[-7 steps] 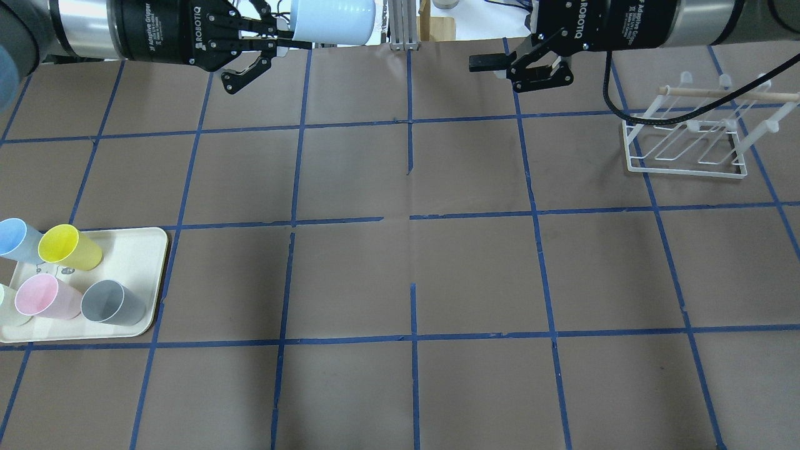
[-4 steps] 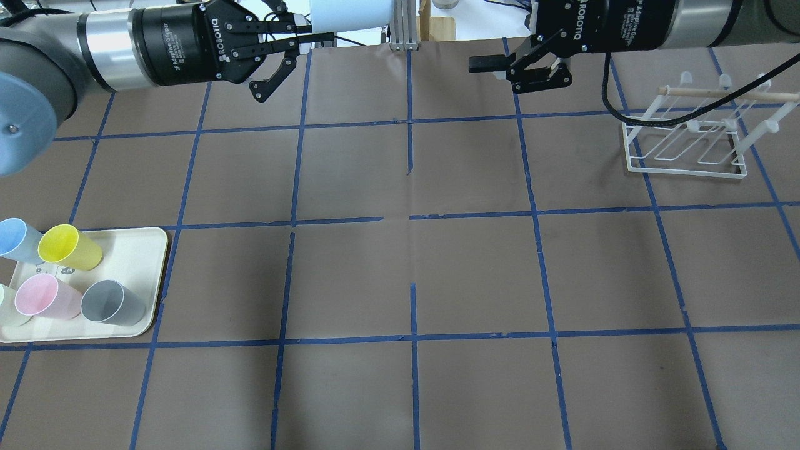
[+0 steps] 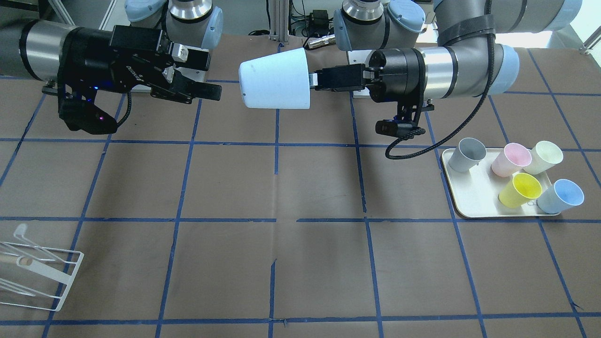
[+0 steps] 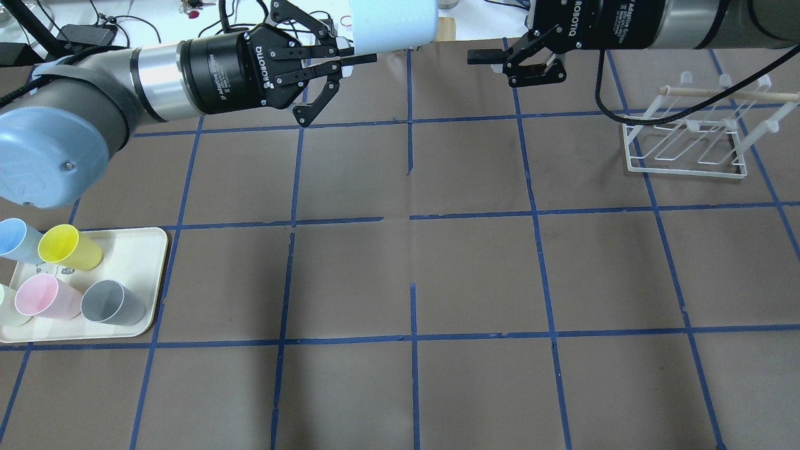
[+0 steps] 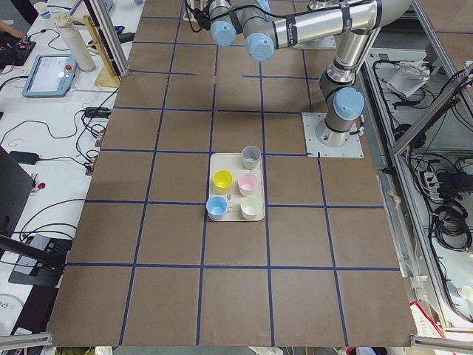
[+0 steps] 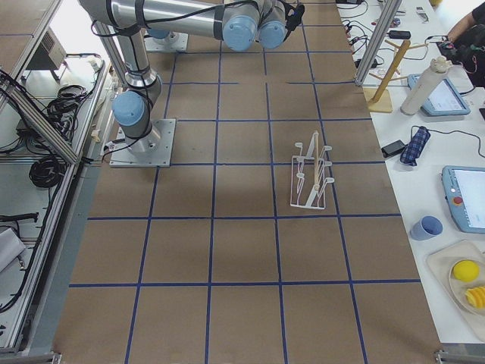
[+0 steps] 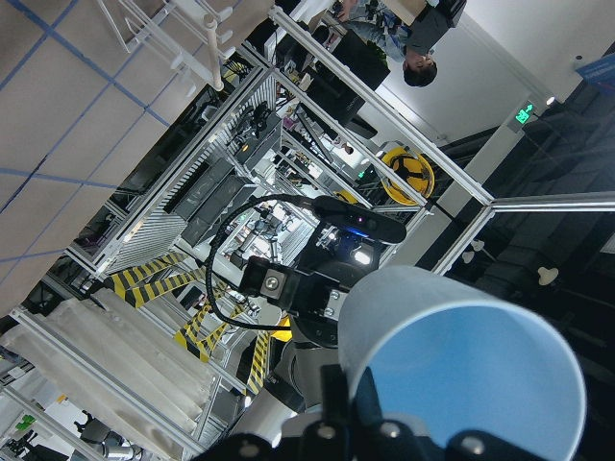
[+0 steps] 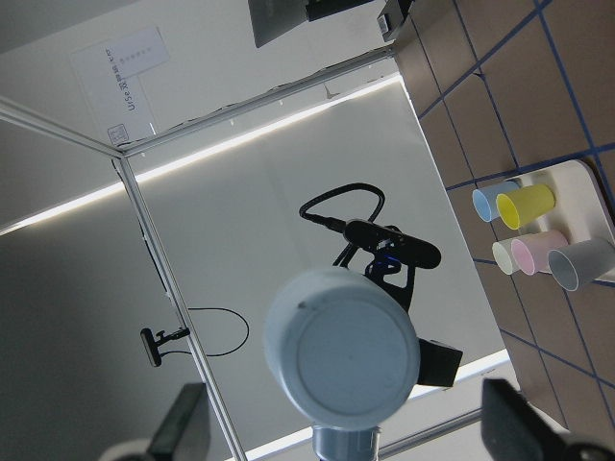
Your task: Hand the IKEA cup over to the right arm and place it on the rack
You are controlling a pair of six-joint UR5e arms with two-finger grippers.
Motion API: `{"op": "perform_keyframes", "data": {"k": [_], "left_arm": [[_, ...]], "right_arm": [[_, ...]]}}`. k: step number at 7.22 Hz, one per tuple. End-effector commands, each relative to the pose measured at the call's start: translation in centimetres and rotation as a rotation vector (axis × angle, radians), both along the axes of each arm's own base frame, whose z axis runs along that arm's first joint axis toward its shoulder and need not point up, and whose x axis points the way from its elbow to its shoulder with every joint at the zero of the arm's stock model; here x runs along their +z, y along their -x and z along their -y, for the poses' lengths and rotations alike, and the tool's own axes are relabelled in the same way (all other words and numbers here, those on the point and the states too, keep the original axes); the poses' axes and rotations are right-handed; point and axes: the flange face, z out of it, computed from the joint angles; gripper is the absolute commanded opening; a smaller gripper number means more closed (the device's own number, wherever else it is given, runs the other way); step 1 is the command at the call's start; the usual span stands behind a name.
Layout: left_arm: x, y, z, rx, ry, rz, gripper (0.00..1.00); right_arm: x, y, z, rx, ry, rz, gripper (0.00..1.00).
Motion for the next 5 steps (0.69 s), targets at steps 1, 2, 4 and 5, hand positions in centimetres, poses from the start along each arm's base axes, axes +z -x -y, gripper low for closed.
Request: {"op": "perform_keyframes", "data": {"k": [1,2,4,5], "left_arm": [[-0.9,0.8,-0.5,-0.014,-0.004,-0.006,0.00],[-0.8,1.3,-0.3,-0.003,-0.008,-0.048,0.00],[-0.7,1.7,-0.4,-0.004,-0.002,-0.063,0.00],[-1.1,1.7,-0.2,-0.004,-0.005,-0.063,0.00]], "right_arm": [[0.0,-0.1,0.0,-0.003,-0.007,0.005,1.00],[-0.2,-0.3,0.1,0.001,-0.011,0.005,1.00],[-0.7,-1.3,0.1,0.022,-0.017,0.006,1.00],[-0.6,-3.0,-0.3,0.047,-0.015,0.012,1.00]]}}
